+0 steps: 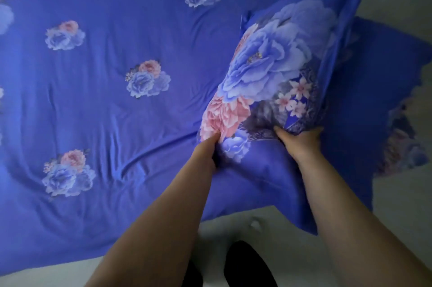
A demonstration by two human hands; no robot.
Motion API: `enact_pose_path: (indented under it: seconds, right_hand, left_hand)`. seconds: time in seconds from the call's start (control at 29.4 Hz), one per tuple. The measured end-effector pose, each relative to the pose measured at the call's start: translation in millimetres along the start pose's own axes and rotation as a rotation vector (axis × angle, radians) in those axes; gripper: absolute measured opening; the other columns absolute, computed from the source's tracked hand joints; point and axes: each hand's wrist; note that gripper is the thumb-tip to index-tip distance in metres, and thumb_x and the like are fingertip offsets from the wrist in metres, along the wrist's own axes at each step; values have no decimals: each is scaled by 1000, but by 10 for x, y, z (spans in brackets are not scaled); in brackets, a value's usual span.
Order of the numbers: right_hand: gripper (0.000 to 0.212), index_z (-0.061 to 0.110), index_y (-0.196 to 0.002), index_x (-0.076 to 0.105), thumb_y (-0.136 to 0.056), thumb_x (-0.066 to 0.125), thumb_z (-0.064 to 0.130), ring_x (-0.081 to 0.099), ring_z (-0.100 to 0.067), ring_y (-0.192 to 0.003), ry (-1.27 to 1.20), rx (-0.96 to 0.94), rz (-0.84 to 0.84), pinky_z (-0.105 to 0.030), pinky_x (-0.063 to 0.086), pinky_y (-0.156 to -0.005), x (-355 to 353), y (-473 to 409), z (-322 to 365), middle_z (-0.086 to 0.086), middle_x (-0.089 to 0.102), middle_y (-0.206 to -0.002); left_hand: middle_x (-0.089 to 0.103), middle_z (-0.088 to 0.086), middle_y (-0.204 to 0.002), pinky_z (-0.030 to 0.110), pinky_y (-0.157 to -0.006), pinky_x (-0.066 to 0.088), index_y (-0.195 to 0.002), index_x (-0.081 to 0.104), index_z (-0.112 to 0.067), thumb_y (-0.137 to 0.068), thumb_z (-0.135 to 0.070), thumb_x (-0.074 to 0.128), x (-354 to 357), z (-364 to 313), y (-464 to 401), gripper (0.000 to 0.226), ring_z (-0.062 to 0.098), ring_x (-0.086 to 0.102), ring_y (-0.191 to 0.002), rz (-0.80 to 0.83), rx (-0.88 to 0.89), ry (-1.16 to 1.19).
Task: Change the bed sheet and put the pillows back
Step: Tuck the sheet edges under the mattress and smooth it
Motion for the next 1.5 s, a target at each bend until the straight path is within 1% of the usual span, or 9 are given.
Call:
enact_pose_path:
  seconds: [0.14,0.31,0.41,0.54,0.68,0.99,1.29,1.39,1.5]
  right_hand:
    - [57,-11,-135,37,-82,60,-4,46,-28,-128,-344,-181,45,-21,30,-99,404,-36,53,-23,47,-138]
    - [30,-8,-113,55,-84,50,-6,56,-36,-110,-197,-469,125,-25,31,-83,937,237,696,-27,60,-114]
    - [32,0,-115,57,-85,46,-2,56,-38,-111,-26,-648,285,-33,39,-85,1496,734,1098,-25,61,-117]
    - [36,10,-124,54,-88,53,11,54,-36,-114,197,-930,445,-40,45,-89,2265,1283,1571,-19,56,-127]
    - [75,21,-149,21,-89,58,46,30,-32,-138,383,-781,557,-47,34,-106,2769,1357,1504,-5,5,-159]
    - [73,12,-144,32,-83,65,37,15,-33,-144,427,-473,-267,-55,12,-113,1644,40,289,-15,16,-157]
    - [133,0,-149,-4,-63,60,78,8,-36,-145,86,194,-358,-59,16,-110,-135,-1271,-504,-14,0,-159]
    - [107,-11,-142,27,-75,63,65,36,-40,-133,32,329,-238,-46,29,-107,-461,-1637,-612,-27,36,-144]
    - [54,-16,-117,54,-92,56,33,51,-45,-116,-91,112,-256,-42,38,-93,-628,-1871,-534,-35,55,-122]
  left_hand:
    - [63,10,-113,41,-99,47,-125,54,-9,-90,-18,59,-69,-201,-42,37,28,61,-108,-299,385,-160]
    - [56,9,-105,25,-87,39,-104,48,-16,-87,-10,56,-635,-683,278,19,17,53,-98,-543,946,-259]
    - [48,29,-107,35,-92,32,-102,47,9,-87,-1,55,-1327,-1152,526,20,33,47,-103,-815,1203,-367]
    - [30,38,-138,19,-110,13,-129,31,22,-94,-8,50,-2418,-1561,733,50,35,30,-133,-1094,1178,-330]
    - [22,30,-146,25,-108,12,-141,18,13,-95,-18,52,-3131,-1512,593,66,36,24,-137,-1211,898,-414]
    - [39,15,-146,37,-113,22,-136,44,-4,-87,-13,59,-1751,-487,-168,52,32,31,-138,-576,866,-1134]
    - [51,12,-135,25,-99,34,-137,41,-8,-90,-42,58,608,410,-639,60,24,47,-126,-25,419,-1015]
    - [59,5,-108,26,-82,35,-110,54,-13,-86,-54,58,1097,509,-782,48,20,56,-104,-13,244,-895]
    - [64,10,-92,27,-72,36,-90,63,-10,-88,-49,59,1277,508,-824,39,20,59,-90,-82,308,-944]
Point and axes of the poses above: each hand's wrist, its own y-axis away from the middle knuckle, its own x-axis out of the palm, z = x × y
